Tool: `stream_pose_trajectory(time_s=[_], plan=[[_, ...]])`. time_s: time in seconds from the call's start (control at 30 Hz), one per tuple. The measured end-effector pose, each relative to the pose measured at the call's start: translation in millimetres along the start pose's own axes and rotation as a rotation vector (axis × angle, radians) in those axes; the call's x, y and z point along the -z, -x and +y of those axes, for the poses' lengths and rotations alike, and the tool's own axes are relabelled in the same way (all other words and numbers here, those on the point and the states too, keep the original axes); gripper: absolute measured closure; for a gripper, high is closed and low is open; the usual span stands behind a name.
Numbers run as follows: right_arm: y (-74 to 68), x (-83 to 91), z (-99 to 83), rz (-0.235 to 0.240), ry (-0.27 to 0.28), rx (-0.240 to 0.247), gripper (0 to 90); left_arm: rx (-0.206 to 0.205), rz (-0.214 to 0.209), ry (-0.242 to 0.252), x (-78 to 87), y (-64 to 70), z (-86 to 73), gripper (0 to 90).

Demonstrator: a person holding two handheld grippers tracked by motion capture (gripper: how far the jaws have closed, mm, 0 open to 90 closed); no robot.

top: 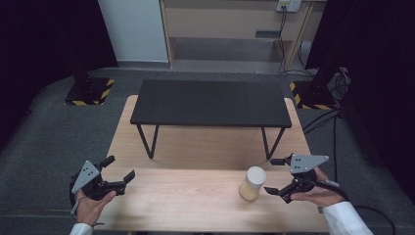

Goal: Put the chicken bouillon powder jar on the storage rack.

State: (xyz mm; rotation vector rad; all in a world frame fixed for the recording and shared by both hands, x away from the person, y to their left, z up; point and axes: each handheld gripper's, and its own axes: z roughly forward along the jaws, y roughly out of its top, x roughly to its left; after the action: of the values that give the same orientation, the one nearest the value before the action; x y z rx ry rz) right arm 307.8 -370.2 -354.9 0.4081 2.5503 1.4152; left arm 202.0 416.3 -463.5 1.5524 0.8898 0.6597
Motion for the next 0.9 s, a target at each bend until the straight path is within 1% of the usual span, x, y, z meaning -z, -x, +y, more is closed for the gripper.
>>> stream_pose_trajectory(time_s=[0.1,0.13,0.17,0.23,0.27,0.33,0.43,0.5,0.53,0.6,0.63,0.7,0.8,0.83,0.9], plan=[[0.8,-10.1,0.1,0.009,-0.002,0.003,7.8,-0.003,-0.001,0.000,0.2,0.0,0.3,0.0],[0.8,-10.1,0.1,0.009,-0.002,0.003,7.8,-0.003,-0.001,0.000,0.2,0.0,0.3,0.0],[2.0,-17.4,1.7,0.025,-0.016,0.002,9.9,-0.003,-0.001,-0.001,0.2,0.1,0.4,0.0],[1.7,-23.8,4.3,0.026,-0.039,0.009,10.6,-0.005,-0.003,-0.002,0.1,0.3,0.6,0.0],[2.1,-27.9,5.4,0.030,-0.049,0.009,11.8,-0.005,-0.003,-0.002,0.1,0.3,0.6,0.0],[3.0,-32.9,5.6,0.036,-0.052,0.012,14.7,-0.007,-0.002,-0.002,0.2,0.5,0.9,0.0],[3.5,-37.7,5.2,0.036,-0.044,0.013,20.2,-0.007,-0.002,-0.002,0.3,0.4,0.9,0.0],[4.1,-41.4,6.8,0.040,-0.057,0.020,23.9,-0.007,-0.002,0.001,0.5,0.3,0.7,0.0],[4.4,-42.7,7.0,0.041,-0.061,0.023,26.2,-0.006,-0.002,0.001,0.6,0.3,0.7,0.0],[2.8,-43.3,6.7,0.028,-0.061,0.029,31.7,-0.006,-0.001,0.002,0.7,0.4,0.6,0.0],[2.8,-43.3,6.7,0.028,-0.061,0.029,31.7,-0.006,-0.001,0.002,0.7,0.4,0.6,0.0],[4.0,-42.9,5.0,0.025,-0.052,0.015,32.7,-0.007,-0.001,0.000,0.6,0.5,0.8,0.0],[1.6,-43.2,4.9,0.018,-0.050,0.023,32.9,-0.007,-0.002,0.002,0.5,0.5,0.7,0.0],[1.1,-43.1,3.8,0.015,-0.045,0.012,33.0,-0.007,-0.002,0.000,0.5,0.4,0.8,0.0],[0.6,-43.1,3.3,0.012,-0.043,0.010,33.0,-0.008,-0.002,0.000,0.5,0.4,0.8,0.0]])
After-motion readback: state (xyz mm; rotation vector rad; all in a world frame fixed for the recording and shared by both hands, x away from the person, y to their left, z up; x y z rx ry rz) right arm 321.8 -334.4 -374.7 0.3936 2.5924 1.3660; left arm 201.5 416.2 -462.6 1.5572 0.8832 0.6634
